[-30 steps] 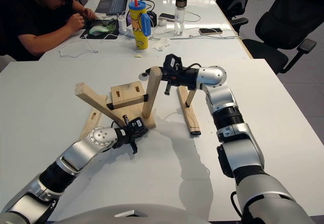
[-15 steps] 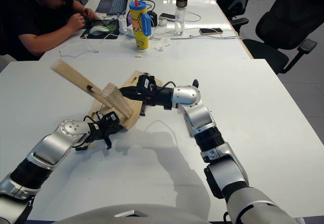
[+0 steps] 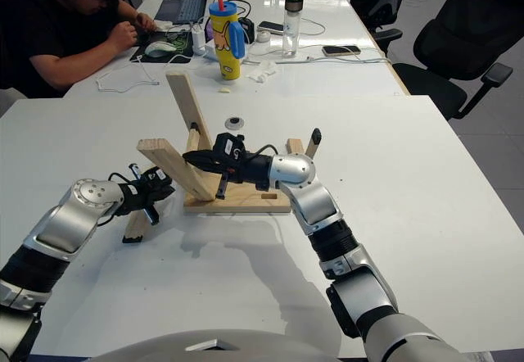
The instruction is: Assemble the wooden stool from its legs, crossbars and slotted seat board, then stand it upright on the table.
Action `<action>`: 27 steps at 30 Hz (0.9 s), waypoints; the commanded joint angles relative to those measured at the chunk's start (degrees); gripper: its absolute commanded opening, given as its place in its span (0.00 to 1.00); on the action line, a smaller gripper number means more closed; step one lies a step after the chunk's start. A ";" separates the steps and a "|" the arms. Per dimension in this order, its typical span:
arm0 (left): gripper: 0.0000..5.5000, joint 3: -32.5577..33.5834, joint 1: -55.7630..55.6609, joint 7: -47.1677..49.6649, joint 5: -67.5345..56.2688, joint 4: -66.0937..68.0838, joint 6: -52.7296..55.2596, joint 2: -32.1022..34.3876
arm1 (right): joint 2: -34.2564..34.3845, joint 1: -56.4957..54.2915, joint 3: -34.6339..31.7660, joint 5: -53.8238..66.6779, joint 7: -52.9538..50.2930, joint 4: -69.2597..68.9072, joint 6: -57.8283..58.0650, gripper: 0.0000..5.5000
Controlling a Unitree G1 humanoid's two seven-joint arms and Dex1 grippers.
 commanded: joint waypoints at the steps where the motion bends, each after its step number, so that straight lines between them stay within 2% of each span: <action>1: 0.00 8.27 1.09 -4.89 -6.29 -4.48 1.94 2.46 | -9.44 2.39 -1.36 -9.07 -5.45 5.33 0.91 0.00; 6: 0.00 16.56 13.12 -18.93 -19.48 -17.83 7.34 10.90 | -13.73 3.98 -0.80 -13.69 -7.47 7.52 1.64 0.00; 8: 0.00 17.37 15.79 -20.42 -24.79 -23.26 10.97 10.24 | -14.48 3.55 0.40 -15.53 -7.22 8.65 2.24 0.00; 13: 0.00 7.37 14.74 -9.88 -19.01 -23.19 13.39 3.81 | -15.50 2.23 6.25 -19.00 -0.58 9.99 4.20 0.00; 20: 0.00 -3.71 8.92 2.44 -6.22 -14.38 12.39 -3.47 | -20.89 5.56 15.12 -21.64 12.89 -0.66 14.67 0.00; 23: 0.00 -5.84 4.47 7.24 -1.24 -7.02 9.42 -7.56 | -19.88 6.68 16.62 -20.40 13.73 -4.40 17.28 0.00; 27: 0.00 -3.93 -3.03 10.51 0.95 4.25 4.13 -12.37 | -16.62 7.38 16.80 -20.19 10.52 -5.22 19.29 0.00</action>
